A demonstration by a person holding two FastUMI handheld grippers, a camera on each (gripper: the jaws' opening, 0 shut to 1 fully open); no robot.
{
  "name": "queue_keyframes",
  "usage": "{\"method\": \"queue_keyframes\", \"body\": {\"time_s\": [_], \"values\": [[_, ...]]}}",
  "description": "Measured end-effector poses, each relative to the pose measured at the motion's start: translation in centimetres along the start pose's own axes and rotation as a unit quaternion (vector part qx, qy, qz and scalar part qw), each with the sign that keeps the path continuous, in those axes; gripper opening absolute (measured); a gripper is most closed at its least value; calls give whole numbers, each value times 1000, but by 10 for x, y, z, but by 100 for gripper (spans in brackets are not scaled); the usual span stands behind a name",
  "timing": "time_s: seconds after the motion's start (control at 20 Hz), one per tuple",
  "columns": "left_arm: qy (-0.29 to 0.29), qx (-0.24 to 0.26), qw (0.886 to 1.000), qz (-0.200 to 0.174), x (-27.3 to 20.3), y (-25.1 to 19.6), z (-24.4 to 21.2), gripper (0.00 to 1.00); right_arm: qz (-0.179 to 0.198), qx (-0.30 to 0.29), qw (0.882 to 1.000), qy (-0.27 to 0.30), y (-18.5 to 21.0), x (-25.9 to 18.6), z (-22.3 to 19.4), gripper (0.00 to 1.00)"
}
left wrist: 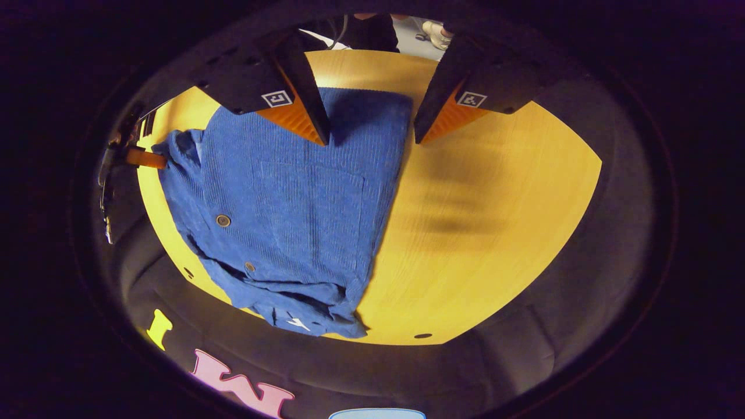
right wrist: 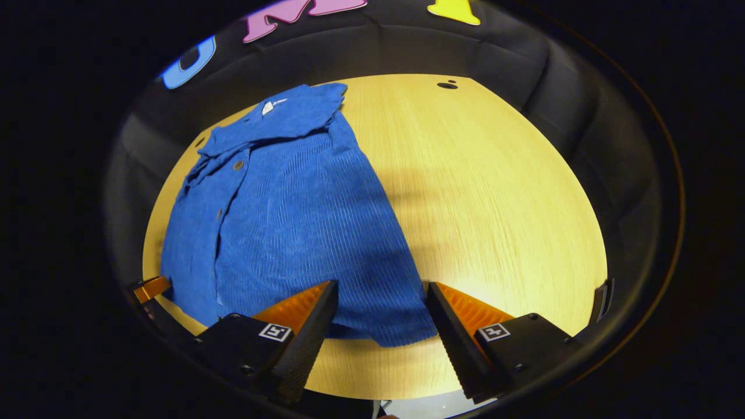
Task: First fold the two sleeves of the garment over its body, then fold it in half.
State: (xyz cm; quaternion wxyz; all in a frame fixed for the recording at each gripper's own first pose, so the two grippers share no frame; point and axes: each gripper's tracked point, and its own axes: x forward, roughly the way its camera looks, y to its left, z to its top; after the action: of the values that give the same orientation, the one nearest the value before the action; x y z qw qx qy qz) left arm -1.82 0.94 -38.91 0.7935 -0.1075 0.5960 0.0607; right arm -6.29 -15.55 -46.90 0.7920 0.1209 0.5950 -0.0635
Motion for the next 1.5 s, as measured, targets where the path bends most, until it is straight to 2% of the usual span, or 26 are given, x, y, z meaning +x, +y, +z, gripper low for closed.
{"method": "queue_keyframes", "body": {"time_s": [0.05, 0.1, 0.25, 0.35, 0.4, 0.45, 0.5, 0.55, 0.6, 0.65, 0.7, 0.75, 0.85, 1.0, 1.1, 1.3, 1.5], "values": [[2, 8, 1000, -5, 1, -5, 2, 86, -6, -10, 1000, 6, 0, 3, -3, 99], [3, 12, 1000, 1, -1, -3, 1, 81, -9, -16, 1000, 5, 1, 3, -2, 99], [12, 34, 999, 11, -2, -8, 0, 81, -16, -3, 1000, 17, 0, 5, -1, 100], [7, 49, 999, 2, -1, -25, -4, 66, -15, -4, 1000, 20, 1, 5, -1, 99], [5, 54, 999, 2, 5, -33, -8, 53, -12, -6, 1000, 17, 3, 6, 0, 98], [2, 57, 998, 5, 5, -34, -11, 39, -11, -7, 1000, 11, 6, 6, 0, 71], [-1, 59, 998, 8, 4, -35, -10, 24, -3, -13, 1000, 8, 12, 6, 0, 74], [-2, 58, 998, 12, 2, -37, -11, 20, 6, -22, 1000, 4, 19, 7, 0, 56], [-2, 57, 998, 8, 3, -37, -12, 8, 14, -34, 999, 2, 25, 7, 0, 38], [-2, 57, 998, -4, 2, -42, -13, 8, 12, -45, 999, -6, 26, 8, 1, 19], [-2, 53, 998, -13, 1, -45, -12, 8, 18, -53, 998, -10, 28, 6, 1, 14], [-1, 52, 998, -24, -4, -48, -12, 0, 39, -58, 998, -12, 33, 7, -1, 7], [6, 48, 998, -44, -1, -50, -14, 0, 69, -38, 997, 5, 39, 4, -6, 5], [6, 11, 999, -53, -5, -47, -9, 0, 78, -14, 997, 11, 41, 1, -4, 5], [-8, -10, 998, -65, -18, -50, 3, 0, 97, -5, 995, 4, 53, -10, 7, 5], [-43, -11, 996, -78, -44, -58, 51, 0, 131, -19, 991, -21, 74, -31, 51, 5], [-80, -3, 993, -88, -55, -68, 119, 0, 166, -15, 984, -62, 97, -39, 124, 5]]}}
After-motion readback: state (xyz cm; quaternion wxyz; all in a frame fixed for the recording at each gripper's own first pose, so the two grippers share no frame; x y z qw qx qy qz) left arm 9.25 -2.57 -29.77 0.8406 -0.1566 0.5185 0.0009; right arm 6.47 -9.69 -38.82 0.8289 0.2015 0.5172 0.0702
